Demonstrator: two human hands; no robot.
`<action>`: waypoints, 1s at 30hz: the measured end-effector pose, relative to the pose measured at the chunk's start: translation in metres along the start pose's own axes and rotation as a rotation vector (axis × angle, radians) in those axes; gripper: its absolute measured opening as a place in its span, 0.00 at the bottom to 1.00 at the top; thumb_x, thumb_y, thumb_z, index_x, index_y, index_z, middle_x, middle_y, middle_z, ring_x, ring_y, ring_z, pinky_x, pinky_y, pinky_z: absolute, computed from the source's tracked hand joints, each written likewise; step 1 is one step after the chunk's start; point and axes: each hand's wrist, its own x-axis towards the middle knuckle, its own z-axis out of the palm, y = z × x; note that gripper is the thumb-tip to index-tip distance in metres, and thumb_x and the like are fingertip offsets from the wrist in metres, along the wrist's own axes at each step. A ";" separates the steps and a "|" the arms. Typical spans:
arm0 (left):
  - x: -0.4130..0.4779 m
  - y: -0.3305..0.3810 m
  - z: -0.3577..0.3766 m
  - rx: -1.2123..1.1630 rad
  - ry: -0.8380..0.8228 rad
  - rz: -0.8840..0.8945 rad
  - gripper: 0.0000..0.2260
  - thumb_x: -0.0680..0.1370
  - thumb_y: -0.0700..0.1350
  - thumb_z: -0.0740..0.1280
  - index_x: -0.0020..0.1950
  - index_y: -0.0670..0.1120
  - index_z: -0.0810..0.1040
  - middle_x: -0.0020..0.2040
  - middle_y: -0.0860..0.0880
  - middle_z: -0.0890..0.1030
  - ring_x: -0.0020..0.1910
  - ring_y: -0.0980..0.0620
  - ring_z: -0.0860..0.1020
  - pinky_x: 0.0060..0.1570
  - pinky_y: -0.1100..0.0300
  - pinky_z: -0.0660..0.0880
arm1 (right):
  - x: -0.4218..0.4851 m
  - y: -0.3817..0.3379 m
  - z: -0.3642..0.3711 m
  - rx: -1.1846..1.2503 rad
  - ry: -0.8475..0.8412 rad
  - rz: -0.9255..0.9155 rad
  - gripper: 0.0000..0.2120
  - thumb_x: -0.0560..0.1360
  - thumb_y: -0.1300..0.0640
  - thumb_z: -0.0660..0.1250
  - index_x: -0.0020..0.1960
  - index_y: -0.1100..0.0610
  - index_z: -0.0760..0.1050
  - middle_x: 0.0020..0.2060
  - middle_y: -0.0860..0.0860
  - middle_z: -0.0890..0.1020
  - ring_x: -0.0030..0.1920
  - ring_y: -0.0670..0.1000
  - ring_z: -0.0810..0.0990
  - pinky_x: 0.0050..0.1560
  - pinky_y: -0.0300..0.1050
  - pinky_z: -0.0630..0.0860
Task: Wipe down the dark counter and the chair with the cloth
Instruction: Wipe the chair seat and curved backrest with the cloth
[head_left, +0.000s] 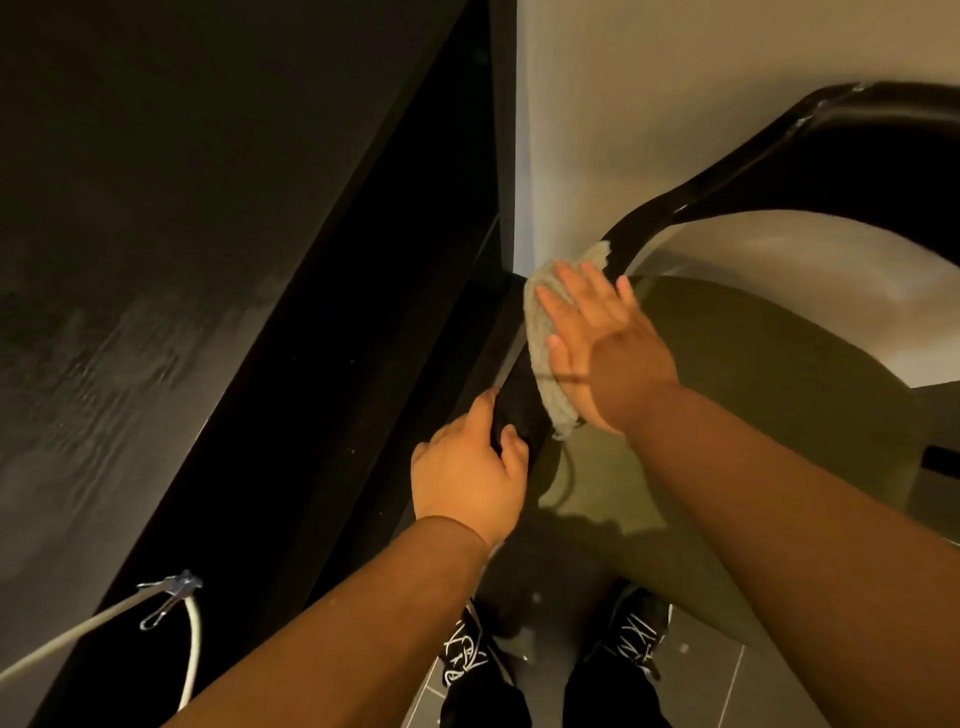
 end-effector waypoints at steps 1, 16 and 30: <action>-0.001 0.001 0.000 0.010 0.006 -0.008 0.27 0.80 0.60 0.47 0.76 0.57 0.68 0.49 0.54 0.82 0.50 0.48 0.80 0.49 0.50 0.73 | 0.002 0.000 0.001 0.003 0.006 0.031 0.28 0.84 0.47 0.46 0.83 0.52 0.54 0.83 0.53 0.52 0.83 0.56 0.47 0.81 0.54 0.38; 0.052 0.056 -0.014 -0.111 -0.091 -0.096 0.23 0.86 0.56 0.54 0.81 0.53 0.64 0.69 0.47 0.78 0.62 0.46 0.78 0.51 0.53 0.72 | 0.018 0.035 -0.018 -0.057 -0.119 -0.006 0.35 0.82 0.36 0.42 0.84 0.51 0.41 0.83 0.52 0.42 0.82 0.55 0.38 0.81 0.59 0.37; 0.051 0.069 0.000 0.093 0.037 -0.113 0.23 0.84 0.59 0.49 0.79 0.57 0.59 0.50 0.56 0.77 0.41 0.56 0.73 0.39 0.55 0.73 | 0.049 0.075 -0.023 -0.101 0.026 0.056 0.36 0.82 0.36 0.46 0.83 0.56 0.56 0.82 0.59 0.56 0.82 0.61 0.50 0.81 0.61 0.43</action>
